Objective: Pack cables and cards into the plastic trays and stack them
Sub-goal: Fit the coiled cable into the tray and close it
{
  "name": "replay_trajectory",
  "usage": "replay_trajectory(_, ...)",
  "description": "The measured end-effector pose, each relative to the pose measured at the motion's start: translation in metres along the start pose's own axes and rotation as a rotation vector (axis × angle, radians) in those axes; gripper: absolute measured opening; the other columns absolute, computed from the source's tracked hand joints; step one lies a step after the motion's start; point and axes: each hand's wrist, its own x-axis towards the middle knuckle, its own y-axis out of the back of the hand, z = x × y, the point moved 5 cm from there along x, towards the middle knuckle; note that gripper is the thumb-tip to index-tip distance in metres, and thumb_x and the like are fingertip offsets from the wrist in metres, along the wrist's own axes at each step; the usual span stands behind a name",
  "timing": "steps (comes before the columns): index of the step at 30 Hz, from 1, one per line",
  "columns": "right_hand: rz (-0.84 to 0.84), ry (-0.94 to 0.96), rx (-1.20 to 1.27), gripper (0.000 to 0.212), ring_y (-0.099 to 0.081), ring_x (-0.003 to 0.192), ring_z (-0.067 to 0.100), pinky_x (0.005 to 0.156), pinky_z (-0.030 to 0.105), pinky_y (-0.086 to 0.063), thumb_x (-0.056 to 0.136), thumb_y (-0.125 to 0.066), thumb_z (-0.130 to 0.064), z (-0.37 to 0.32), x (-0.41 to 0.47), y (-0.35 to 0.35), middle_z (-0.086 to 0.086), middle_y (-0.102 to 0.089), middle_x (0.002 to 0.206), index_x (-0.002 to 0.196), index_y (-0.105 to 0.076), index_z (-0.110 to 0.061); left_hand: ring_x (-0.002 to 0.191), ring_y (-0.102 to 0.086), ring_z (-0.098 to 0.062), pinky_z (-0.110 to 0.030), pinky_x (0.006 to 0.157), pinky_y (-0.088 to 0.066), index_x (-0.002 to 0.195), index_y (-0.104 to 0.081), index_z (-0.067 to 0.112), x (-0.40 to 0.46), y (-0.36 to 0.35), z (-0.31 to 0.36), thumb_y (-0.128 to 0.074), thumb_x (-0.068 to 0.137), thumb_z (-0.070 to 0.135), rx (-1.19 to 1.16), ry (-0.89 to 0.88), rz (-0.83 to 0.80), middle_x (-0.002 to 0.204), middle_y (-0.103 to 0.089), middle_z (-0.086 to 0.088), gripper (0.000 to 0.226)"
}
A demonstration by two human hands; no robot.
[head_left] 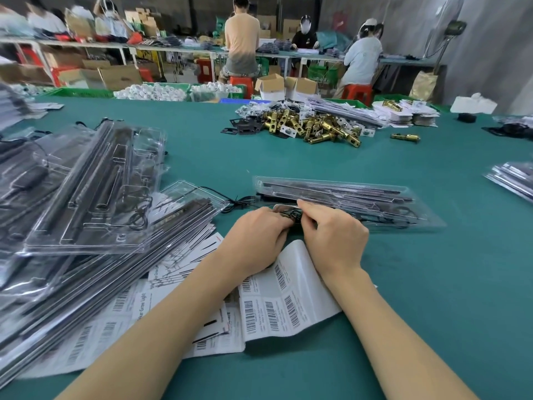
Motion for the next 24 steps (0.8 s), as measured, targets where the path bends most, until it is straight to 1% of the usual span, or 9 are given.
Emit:
replay_trajectory(6, -0.008, -0.147, 0.049, 0.025, -0.072, 0.073, 0.027, 0.055, 0.029, -0.046, 0.083, -0.077, -0.015, 0.006, 0.001, 0.000, -0.006, -0.079, 0.089, 0.101, -0.081, -0.031, 0.107, -0.053, -0.024, -0.039, 0.088, -0.046, 0.123, -0.061, 0.016, 0.000, -0.007, 0.008, -0.040, 0.102, 0.016, -0.064, -0.058, -0.041, 0.114, -0.065, 0.001, 0.029)
replay_trajectory(8, -0.014, -0.203, 0.065, 0.024, -0.067, 0.067, 0.029, 0.055, 0.028, -0.039, 0.087, -0.074, -0.018, 0.010, 0.000, -0.003, -0.001, -0.078, 0.083, 0.105, -0.079, -0.033, 0.112, -0.050, -0.022, -0.039, 0.092, -0.046, 0.130, -0.058, 0.015, 0.000, -0.008, 0.008, -0.039, 0.104, 0.017, -0.079, -0.069, -0.057, 0.121, -0.063, 0.001, 0.032)
replay_trajectory(11, -0.015, -0.297, 0.103, 0.023, -0.054, 0.060, 0.023, 0.056, 0.026, -0.031, 0.092, -0.070, -0.022, 0.017, -0.001, -0.006, 0.000, -0.076, 0.075, 0.109, -0.078, -0.035, 0.120, -0.045, -0.019, -0.037, 0.099, -0.044, 0.144, -0.047, 0.017, -0.001, -0.009, 0.010, -0.035, 0.107, 0.022, -0.038, -0.082, -0.074, 0.133, -0.055, 0.002, 0.039)
replay_trajectory(13, -0.032, -0.265, 0.114, 0.023, -0.066, 0.070, 0.025, 0.056, 0.028, -0.039, 0.091, -0.070, -0.020, 0.013, 0.000, -0.005, -0.003, -0.078, 0.086, 0.108, -0.078, -0.033, 0.121, -0.043, -0.019, -0.036, 0.100, -0.042, 0.146, -0.044, 0.017, -0.002, -0.010, 0.011, -0.035, 0.107, 0.023, -0.020, -0.092, -0.082, 0.138, -0.052, 0.002, 0.040)
replay_trajectory(16, -0.215, -0.134, 0.124, 0.023, -0.071, 0.094, 0.026, 0.071, 0.035, -0.055, 0.092, -0.066, -0.017, 0.003, 0.000, -0.013, -0.006, -0.078, 0.103, 0.106, -0.079, -0.030, 0.121, -0.045, -0.021, -0.034, 0.099, -0.041, 0.140, -0.051, 0.014, -0.001, -0.009, 0.010, -0.039, 0.106, 0.021, -0.056, -0.107, -0.084, 0.137, -0.053, 0.000, 0.036)
replay_trajectory(19, -0.415, 0.009, 0.013, 0.030, -0.065, 0.107, 0.032, 0.086, 0.040, -0.052, 0.090, -0.058, -0.010, 0.002, 0.000, -0.019, 0.005, -0.074, 0.114, 0.111, -0.078, -0.020, 0.116, -0.055, -0.023, -0.037, 0.093, -0.043, 0.133, -0.059, 0.016, -0.002, -0.004, 0.004, -0.043, 0.101, 0.013, -0.103, -0.122, -0.118, 0.131, -0.061, 0.001, 0.036)
replay_trajectory(20, -0.503, 0.072, -0.037, 0.036, -0.060, 0.116, 0.032, 0.095, 0.040, -0.048, 0.090, -0.055, -0.009, 0.001, -0.003, -0.023, 0.009, -0.071, 0.122, 0.120, -0.073, -0.017, 0.115, -0.058, -0.023, -0.038, 0.093, -0.044, 0.133, -0.060, 0.016, -0.002, -0.001, 0.000, -0.044, 0.099, 0.011, -0.144, -0.116, -0.119, 0.131, -0.063, 0.002, 0.038)
replay_trajectory(22, -0.653, 0.129, -0.041, 0.053, -0.049, 0.131, 0.027, 0.108, 0.035, -0.037, 0.092, -0.050, -0.010, 0.000, -0.010, -0.027, 0.008, -0.061, 0.136, 0.144, -0.053, -0.017, 0.118, -0.059, -0.022, -0.037, 0.098, -0.044, 0.136, -0.060, 0.016, -0.003, 0.004, -0.004, -0.046, 0.097, 0.008, -0.195, -0.117, -0.119, 0.135, -0.064, 0.002, 0.042)
replay_trajectory(24, -0.714, 0.112, -0.003, 0.063, -0.043, 0.135, 0.024, 0.108, 0.035, -0.037, 0.094, -0.046, -0.013, 0.001, -0.012, -0.027, 0.006, -0.055, 0.141, 0.154, -0.038, -0.027, 0.114, -0.060, -0.024, -0.038, 0.097, -0.045, 0.132, -0.063, 0.014, -0.004, 0.004, -0.006, -0.047, 0.097, 0.007, -0.207, -0.120, -0.139, 0.130, -0.066, -0.001, 0.039)
